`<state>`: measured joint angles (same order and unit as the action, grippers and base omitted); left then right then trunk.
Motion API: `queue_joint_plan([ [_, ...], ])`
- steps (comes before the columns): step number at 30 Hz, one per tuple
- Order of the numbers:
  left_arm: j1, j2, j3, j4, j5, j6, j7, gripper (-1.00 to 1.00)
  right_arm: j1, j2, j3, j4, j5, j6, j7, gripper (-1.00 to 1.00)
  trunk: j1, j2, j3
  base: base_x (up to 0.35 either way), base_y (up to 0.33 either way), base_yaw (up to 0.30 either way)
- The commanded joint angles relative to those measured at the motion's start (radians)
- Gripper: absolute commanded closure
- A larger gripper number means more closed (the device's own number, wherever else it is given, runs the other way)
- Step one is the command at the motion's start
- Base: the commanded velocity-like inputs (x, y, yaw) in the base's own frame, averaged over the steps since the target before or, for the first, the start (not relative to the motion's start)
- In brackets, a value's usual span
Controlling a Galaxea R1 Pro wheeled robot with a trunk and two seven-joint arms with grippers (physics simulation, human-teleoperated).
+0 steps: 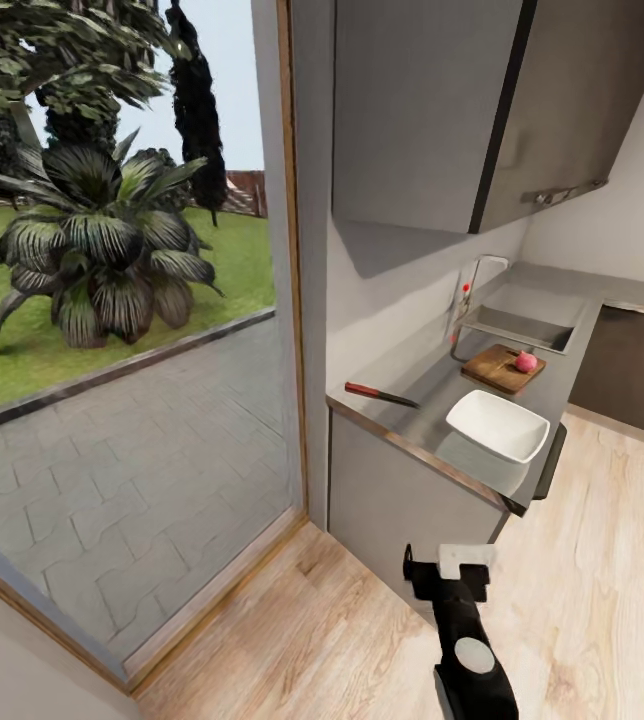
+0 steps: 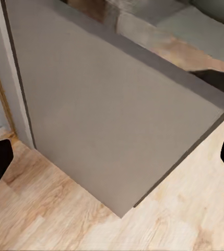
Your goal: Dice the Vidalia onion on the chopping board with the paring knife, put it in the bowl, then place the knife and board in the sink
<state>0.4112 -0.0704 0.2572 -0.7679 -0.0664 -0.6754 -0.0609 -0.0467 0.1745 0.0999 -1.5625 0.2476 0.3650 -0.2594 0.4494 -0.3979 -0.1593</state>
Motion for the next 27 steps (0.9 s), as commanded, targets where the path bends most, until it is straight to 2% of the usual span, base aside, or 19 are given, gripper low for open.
queue_joint_plan([
  [1, 0.000, -0.002, 0.007, 0.000, -0.007, -0.001, -0.006, -1.00, -0.018, 0.000, 0.003, -0.001, 0.019, 0.022, -0.002, -1.00, 0.001, -0.002, -0.002, 0.000, 0.000, 0.000],
  [5, 0.000, -0.002, 0.007, 0.008, -0.007, -0.001, -0.007, -1.00, -0.122, 0.000, 0.009, -0.001, 0.045, 0.108, 0.000, -1.00, 0.001, -0.002, -0.002, 0.000, 0.000, 0.000],
  [6, 0.000, -0.002, 0.007, 0.010, -0.007, -0.001, -0.006, -1.00, -0.186, 0.000, 0.010, 0.002, 0.048, 0.162, 0.001, -1.00, 0.001, -0.002, -0.002, 0.000, 0.000, 0.000],
  [7, 0.000, -0.003, 0.007, 0.010, -0.007, -0.001, -0.006, -1.00, -0.203, 0.000, 0.010, 0.003, 0.048, 0.176, 0.001, -1.00, 0.001, -0.002, -0.002, 0.000, 0.000, 0.000],
  [8, 0.000, -0.003, 0.007, 0.012, -0.007, -0.001, -0.007, -1.00, -0.277, 0.000, 0.011, 0.008, 0.048, 0.230, 0.001, -1.00, 0.001, -0.002, -0.002, 0.000, 0.000, 0.000],
  [11, 0.000, -0.003, 0.007, 0.017, -0.007, -0.001, -0.007, -1.00, -0.364, 0.000, 0.011, 0.017, 0.048, 0.297, 0.001, -1.00, 0.001, -0.002, -0.002, 0.000, 0.000, 0.000],
  [12, 0.000, -0.004, 0.006, 0.020, -0.007, -0.001, -0.007, -1.00, -0.457, 0.000, 0.012, 0.044, 0.048, 0.353, 0.000, -1.00, 0.001, -0.002, -0.002, 0.000, 0.000, 0.000],
  [15, 0.000, -0.005, 0.005, 0.021, -0.007, -0.001, -0.007, -1.00, -0.526, 0.000, 0.012, 0.093, 0.047, 0.372, -0.001, -1.00, 0.001, -0.002, -0.002, 0.000, 0.000, 0.000],
  [18, 0.000, -0.006, 0.005, 0.022, -0.007, -0.001, -0.007, -1.00, -0.630, 0.000, 0.012, 0.200, 0.045, 0.379, -0.001, -1.00, 0.001, -0.002, -0.002, 0.000, 0.000, 0.000],
  [19, 0.000, -0.006, 0.005, 0.022, -0.007, -0.001, -0.007, -1.00, -0.682, 0.000, 0.012, 0.251, 0.039, 0.380, -0.001, -1.00, 0.001, -0.002, -0.002, 0.000, 0.000, 0.000],
  [22, 0.000, -0.006, 0.005, 0.022, -0.007, -0.001, -0.007, -1.00, -0.780, 0.000, 0.011, 0.342, -0.001, 0.380, -0.001, -1.00, 0.001, -0.002, -0.002, 0.017, 0.000, 0.000],
  [25, 0.000, -0.006, 0.005, 0.022, -0.007, 0.000, -0.007, -1.00, -0.819, 0.000, 0.011, 0.383, -0.049, 0.380, -0.001, -1.00, 0.001, -0.002, -0.002, 0.141, 0.000, 0.000],
  [27, 0.000, -0.006, 0.005, 0.023, -0.007, 0.000, -0.007, -1.00, -0.829, 0.000, 0.011, 0.397, -0.066, 0.380, 0.000, -1.00, 0.001, -0.002, -0.002, 0.253, 0.000, 0.000],
])
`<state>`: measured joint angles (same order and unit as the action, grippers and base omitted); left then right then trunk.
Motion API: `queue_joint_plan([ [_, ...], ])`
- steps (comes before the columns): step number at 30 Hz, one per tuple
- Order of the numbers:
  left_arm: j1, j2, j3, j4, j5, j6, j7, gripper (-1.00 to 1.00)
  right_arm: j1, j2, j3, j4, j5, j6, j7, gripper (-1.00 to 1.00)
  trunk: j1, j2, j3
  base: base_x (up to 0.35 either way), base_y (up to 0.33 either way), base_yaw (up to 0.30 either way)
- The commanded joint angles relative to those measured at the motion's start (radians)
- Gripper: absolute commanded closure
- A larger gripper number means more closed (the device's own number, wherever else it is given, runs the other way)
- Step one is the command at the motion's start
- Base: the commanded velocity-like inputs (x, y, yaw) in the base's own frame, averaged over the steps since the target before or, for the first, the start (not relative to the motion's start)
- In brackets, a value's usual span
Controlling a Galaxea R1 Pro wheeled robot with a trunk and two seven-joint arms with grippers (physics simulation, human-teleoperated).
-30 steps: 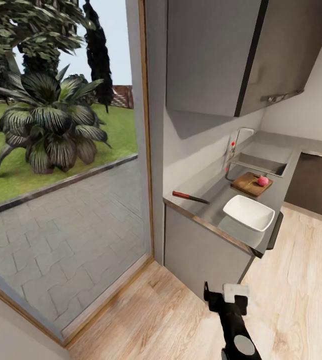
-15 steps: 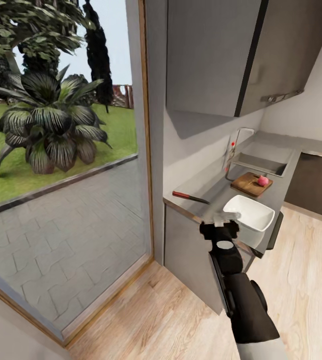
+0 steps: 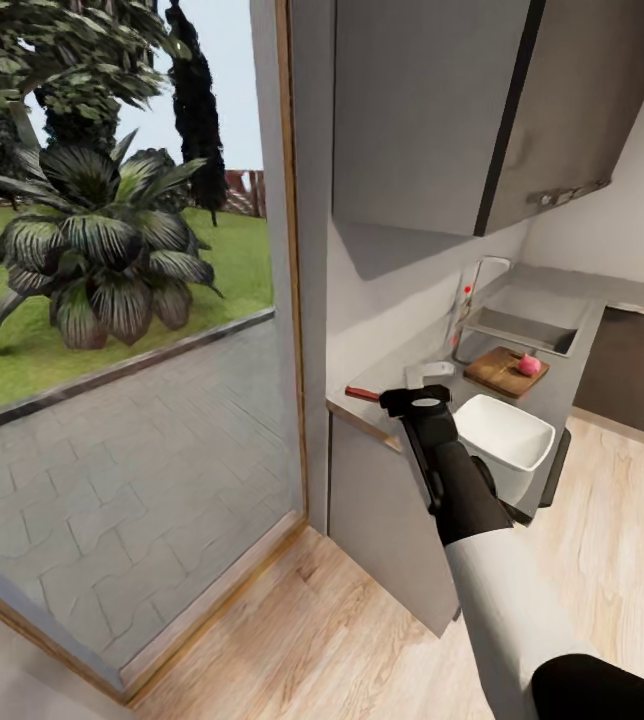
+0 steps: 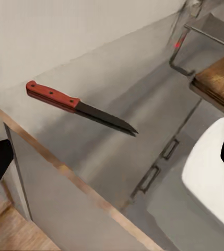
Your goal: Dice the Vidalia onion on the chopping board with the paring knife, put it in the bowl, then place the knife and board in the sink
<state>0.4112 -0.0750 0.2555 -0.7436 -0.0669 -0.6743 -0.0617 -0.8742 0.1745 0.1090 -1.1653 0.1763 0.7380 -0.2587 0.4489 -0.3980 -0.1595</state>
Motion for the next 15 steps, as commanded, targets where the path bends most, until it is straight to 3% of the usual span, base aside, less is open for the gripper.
queue_joint_plan([
  [1, 0.000, -0.002, 0.007, -0.001, -0.007, -0.001, -0.007, -1.00, -0.008, 0.000, 0.001, 0.013, -0.009, 0.005, -0.001, -1.00, 0.001, -0.002, -0.002, 0.302, 0.000, 0.000],
  [15, 0.000, -0.002, 0.007, 0.001, -0.007, -0.001, -0.007, -1.00, -0.011, 0.000, -0.001, 0.032, -0.021, -0.004, 0.002, -1.00, 0.001, -0.002, -0.002, 0.316, -0.033, 0.000],
])
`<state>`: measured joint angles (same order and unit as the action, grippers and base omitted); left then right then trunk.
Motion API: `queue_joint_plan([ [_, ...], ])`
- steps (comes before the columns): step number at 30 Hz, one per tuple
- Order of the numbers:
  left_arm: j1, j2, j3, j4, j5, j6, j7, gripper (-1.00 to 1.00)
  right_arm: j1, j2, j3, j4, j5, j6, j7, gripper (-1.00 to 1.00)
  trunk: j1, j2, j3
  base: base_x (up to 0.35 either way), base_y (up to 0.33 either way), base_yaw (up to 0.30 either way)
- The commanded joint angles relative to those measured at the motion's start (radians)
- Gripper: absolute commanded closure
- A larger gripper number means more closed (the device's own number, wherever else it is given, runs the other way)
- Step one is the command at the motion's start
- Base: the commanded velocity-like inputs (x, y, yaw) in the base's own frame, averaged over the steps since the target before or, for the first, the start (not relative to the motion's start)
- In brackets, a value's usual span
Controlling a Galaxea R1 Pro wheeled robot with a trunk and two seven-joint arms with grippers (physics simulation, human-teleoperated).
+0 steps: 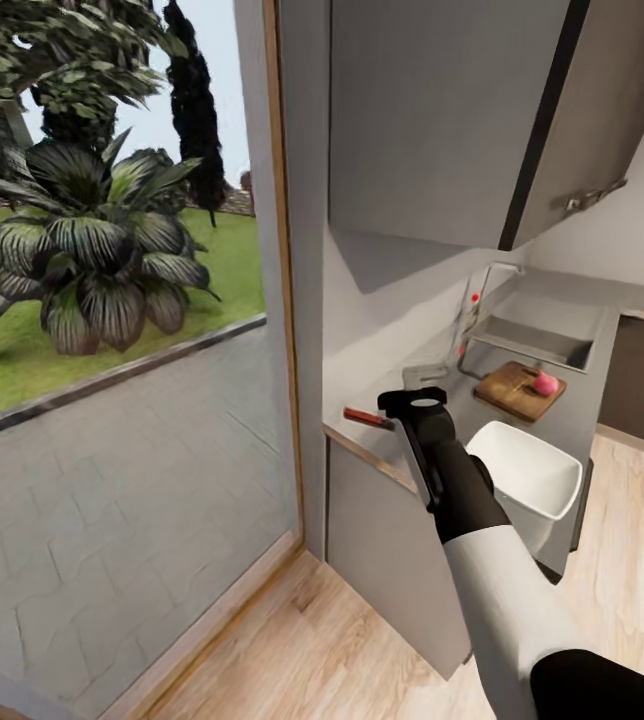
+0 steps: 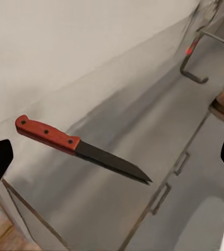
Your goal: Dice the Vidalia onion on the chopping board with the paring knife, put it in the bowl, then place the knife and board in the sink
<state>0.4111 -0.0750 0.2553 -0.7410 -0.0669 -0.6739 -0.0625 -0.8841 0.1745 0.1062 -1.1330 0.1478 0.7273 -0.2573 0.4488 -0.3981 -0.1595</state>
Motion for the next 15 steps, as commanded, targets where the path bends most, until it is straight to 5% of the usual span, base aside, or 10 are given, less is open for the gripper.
queue_joint_plan([
  [1, 0.000, -0.002, 0.007, -0.002, -0.007, -0.001, -0.007, -1.00, -0.001, 0.000, 0.001, 0.004, 0.008, 0.006, 0.001, -1.00, 0.001, -0.002, -0.002, 0.315, -0.114, 0.000],
  [8, 0.000, -0.002, 0.007, -0.003, -0.007, -0.001, -0.007, -1.00, -0.001, 0.000, 0.002, 0.056, 0.007, -0.016, 0.004, -1.00, 0.001, -0.002, -0.002, 0.296, -0.108, 0.000],
  [15, 0.000, -0.002, 0.007, -0.003, -0.007, -0.001, -0.007, -1.00, -0.001, 0.000, 0.001, 0.075, -0.032, -0.040, 0.005, -1.00, 0.001, -0.002, -0.002, 0.067, -0.005, 0.000],
])
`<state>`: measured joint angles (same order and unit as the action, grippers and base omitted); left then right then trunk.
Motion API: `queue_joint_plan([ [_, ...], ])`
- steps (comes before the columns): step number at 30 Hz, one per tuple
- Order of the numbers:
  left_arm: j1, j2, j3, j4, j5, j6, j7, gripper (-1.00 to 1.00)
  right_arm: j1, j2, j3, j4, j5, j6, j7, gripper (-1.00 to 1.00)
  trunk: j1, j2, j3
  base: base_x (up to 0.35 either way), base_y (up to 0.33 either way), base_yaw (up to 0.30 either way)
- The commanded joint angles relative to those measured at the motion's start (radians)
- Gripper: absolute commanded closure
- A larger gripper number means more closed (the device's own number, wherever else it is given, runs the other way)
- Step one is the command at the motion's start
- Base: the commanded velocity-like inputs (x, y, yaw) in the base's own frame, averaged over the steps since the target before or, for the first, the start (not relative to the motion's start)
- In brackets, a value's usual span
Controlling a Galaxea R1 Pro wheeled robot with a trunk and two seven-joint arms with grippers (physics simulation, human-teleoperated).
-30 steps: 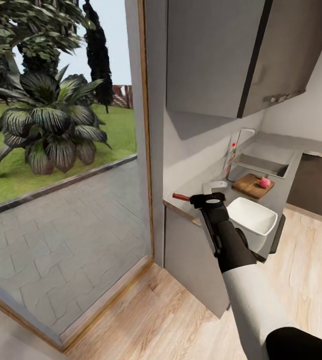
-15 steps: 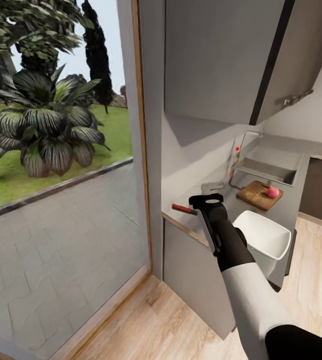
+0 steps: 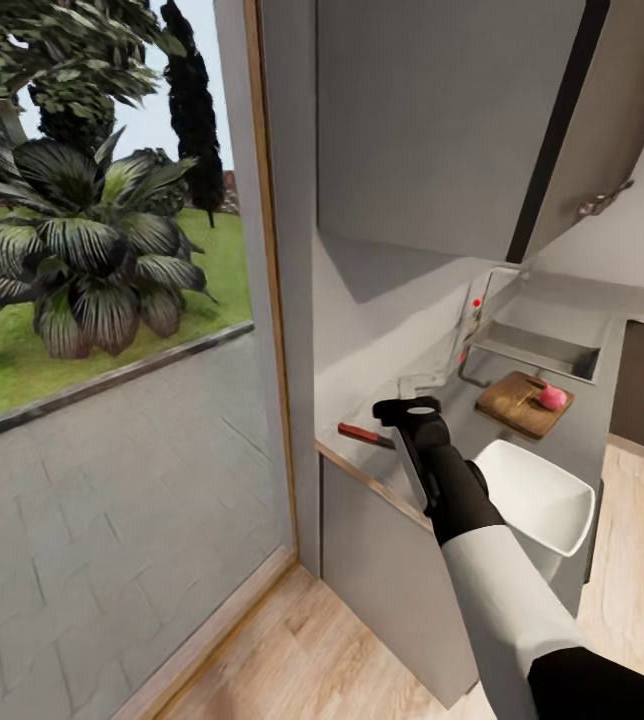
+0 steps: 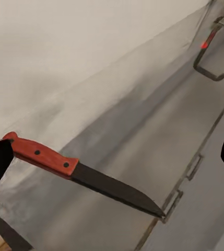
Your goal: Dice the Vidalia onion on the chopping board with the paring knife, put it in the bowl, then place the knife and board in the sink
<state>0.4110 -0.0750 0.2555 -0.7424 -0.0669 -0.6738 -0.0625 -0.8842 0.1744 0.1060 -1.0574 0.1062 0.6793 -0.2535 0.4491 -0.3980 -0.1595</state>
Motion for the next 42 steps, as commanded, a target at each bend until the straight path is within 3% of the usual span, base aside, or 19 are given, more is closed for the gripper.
queue_joint_plan([
  [1, 0.000, -0.002, 0.007, -0.002, -0.007, -0.001, -0.007, -1.00, -0.001, 0.000, 0.001, 0.004, 0.000, 0.005, 0.001, -1.00, 0.001, -0.002, -0.002, 0.152, 0.069, 0.000],
  [12, -0.001, -0.002, 0.007, -0.001, -0.007, -0.001, -0.007, -1.00, -0.001, 0.000, 0.001, 0.026, -0.017, -0.006, 0.002, -1.00, 0.001, -0.002, -0.002, 0.213, 0.079, 0.000],
  [20, 0.000, -0.002, 0.007, 0.003, -0.007, -0.001, -0.007, -1.00, -0.001, 0.000, 0.000, 0.081, -0.017, -0.054, 0.002, -1.00, 0.001, -0.002, -0.002, 0.171, -0.088, 0.000],
  [28, -0.001, -0.002, 0.007, 0.006, -0.007, -0.001, -0.007, -1.00, -0.001, 0.000, 0.000, 0.185, -0.022, -0.153, 0.002, -1.00, 0.001, -0.002, -0.002, 0.110, -0.005, 0.000],
  [34, 0.000, -0.002, 0.007, 0.006, -0.007, -0.001, -0.007, -1.00, -0.001, 0.000, 0.000, 0.203, -0.056, -0.168, 0.002, -1.00, 0.001, -0.002, -0.002, 0.071, 0.000, 0.000],
  [42, -0.001, -0.002, 0.007, 0.005, -0.008, -0.001, -0.007, -1.00, -0.001, 0.000, 0.000, 0.261, -0.067, -0.231, 0.002, -1.00, 0.001, -0.002, -0.002, 0.012, 0.000, 0.000],
])
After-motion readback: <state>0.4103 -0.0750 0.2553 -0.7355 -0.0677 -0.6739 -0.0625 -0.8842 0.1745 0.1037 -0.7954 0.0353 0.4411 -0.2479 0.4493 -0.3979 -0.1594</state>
